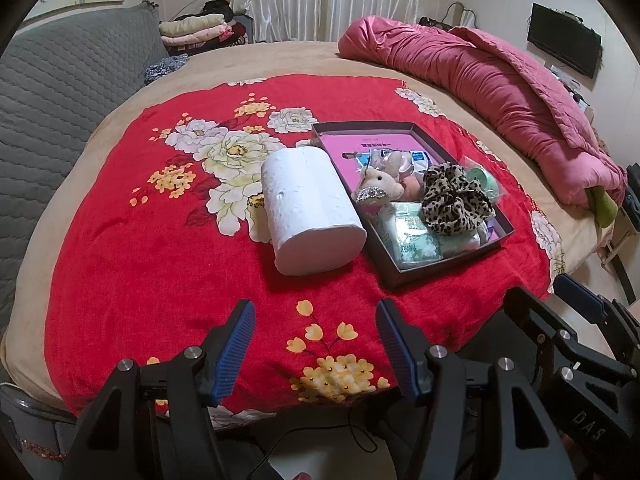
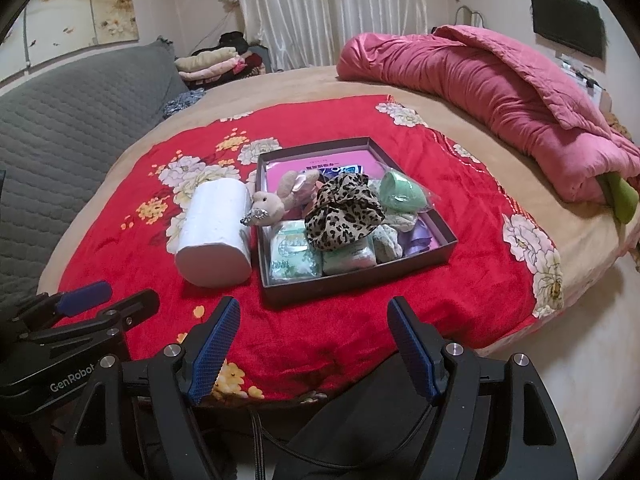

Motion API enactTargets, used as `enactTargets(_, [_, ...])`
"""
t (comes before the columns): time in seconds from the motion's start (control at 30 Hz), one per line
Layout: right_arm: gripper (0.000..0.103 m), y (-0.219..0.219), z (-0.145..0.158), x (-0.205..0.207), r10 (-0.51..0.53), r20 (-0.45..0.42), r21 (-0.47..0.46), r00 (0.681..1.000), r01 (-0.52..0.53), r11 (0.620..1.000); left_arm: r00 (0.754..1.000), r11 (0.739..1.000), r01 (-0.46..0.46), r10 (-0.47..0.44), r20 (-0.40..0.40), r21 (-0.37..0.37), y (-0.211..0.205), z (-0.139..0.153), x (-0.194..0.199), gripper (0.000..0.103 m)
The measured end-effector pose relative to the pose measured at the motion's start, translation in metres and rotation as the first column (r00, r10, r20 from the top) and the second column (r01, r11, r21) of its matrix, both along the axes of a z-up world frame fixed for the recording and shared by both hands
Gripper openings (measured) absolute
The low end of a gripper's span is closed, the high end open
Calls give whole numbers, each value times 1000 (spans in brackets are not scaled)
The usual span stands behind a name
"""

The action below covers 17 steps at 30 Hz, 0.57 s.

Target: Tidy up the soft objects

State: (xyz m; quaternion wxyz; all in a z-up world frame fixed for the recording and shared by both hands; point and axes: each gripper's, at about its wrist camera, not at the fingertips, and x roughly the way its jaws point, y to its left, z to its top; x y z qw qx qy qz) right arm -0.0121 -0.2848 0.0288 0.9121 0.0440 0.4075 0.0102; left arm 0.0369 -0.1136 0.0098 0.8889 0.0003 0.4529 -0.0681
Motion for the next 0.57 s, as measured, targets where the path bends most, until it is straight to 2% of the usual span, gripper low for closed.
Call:
enactTargets(0.3, [77,0,0,0,1,-1,2,1000,-1,1000,1000,1000,-5,5,-4,8,1,-1,0,62])
enactTargets(0.57, [77,-3,-4,6,7,-13,-2,1000,-7,1000,999,1000,-14,14,-34,-8,5,-15,6,62])
